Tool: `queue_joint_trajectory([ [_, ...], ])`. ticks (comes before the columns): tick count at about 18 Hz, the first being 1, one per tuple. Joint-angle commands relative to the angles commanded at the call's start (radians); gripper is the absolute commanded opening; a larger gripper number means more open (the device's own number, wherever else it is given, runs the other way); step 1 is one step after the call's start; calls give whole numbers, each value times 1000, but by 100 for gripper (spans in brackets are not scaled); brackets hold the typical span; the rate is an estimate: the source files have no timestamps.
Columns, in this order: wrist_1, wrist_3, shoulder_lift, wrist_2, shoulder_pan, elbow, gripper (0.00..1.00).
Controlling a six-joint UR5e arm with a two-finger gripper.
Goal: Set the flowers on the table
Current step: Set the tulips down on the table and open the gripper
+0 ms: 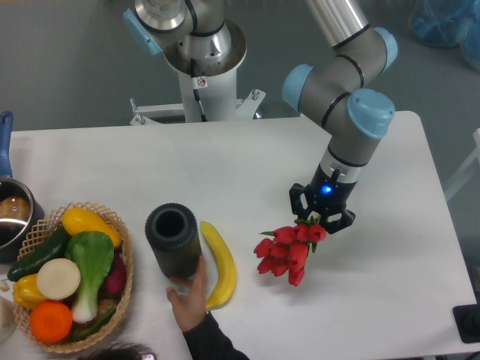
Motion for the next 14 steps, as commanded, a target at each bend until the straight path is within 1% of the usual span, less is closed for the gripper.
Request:
queue_joint_trajectory([
  [3, 2, 8, -5, 0, 26, 11, 35],
  [5, 3, 6, -11, 0, 26, 17, 36],
  [8, 2, 5, -11, -2, 28, 28, 42],
  [9, 2, 6, -11, -3, 29, 34, 48],
  [10, 3, 6, -12, -3, 32, 35, 61],
  [11, 3, 5, -12, -3, 31, 37, 70],
  [12, 3, -3, -12, -2, 31, 40, 74],
  [13, 3, 2, -15, -2, 29, 51, 87],
  [14, 3, 2, -14, -2, 31, 58, 93],
])
